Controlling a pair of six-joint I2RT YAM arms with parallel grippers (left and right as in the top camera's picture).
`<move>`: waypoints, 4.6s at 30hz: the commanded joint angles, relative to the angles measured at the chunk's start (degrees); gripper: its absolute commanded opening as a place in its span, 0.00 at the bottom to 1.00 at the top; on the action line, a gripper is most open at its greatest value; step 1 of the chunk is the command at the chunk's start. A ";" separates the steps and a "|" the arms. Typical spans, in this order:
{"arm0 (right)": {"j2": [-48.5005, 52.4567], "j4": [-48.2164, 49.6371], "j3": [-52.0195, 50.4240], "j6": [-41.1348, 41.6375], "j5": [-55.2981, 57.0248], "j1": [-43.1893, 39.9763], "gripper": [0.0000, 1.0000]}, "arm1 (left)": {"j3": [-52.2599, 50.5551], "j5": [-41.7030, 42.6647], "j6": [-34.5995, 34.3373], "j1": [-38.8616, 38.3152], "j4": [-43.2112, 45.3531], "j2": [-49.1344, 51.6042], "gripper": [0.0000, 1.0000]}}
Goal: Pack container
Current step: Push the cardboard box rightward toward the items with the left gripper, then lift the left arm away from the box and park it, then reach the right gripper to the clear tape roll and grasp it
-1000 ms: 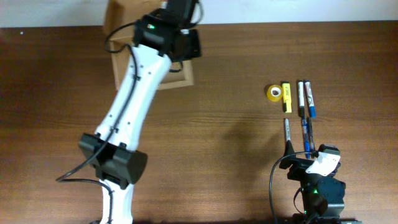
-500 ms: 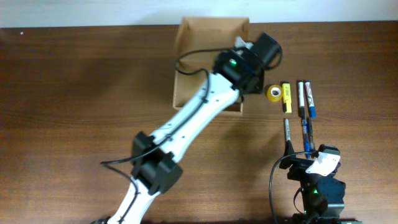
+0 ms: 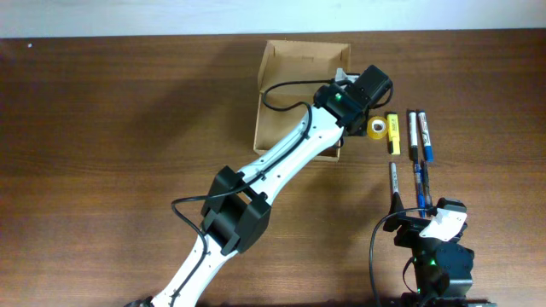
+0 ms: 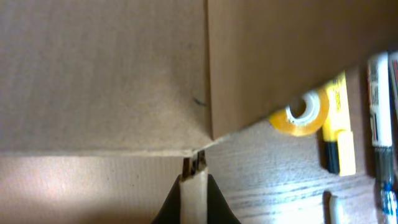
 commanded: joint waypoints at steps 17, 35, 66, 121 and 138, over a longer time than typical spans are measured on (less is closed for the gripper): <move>-0.48 -0.02 -0.37 -0.13 0.90 -0.48 0.99 | 0.66 -1.49 -2.27 1.51 -0.68 2.56 0.25; -0.48 -0.02 -0.37 -0.13 0.90 -0.48 0.99 | 17.35 -6.01 6.86 1.95 -6.34 2.40 0.44; -0.48 -0.02 -0.37 -0.13 0.90 -0.48 0.99 | 42.21 -8.59 22.95 42.16 -36.92 -18.34 0.61; 66.20 -24.76 53.68 7.58 -42.93 -0.44 0.83 | 36.48 -6.34 23.39 57.42 -36.87 -31.89 1.00; 92.70 -38.40 81.02 6.03 -14.88 3.04 0.71 | 36.48 -6.34 23.39 57.42 -36.89 -31.89 1.00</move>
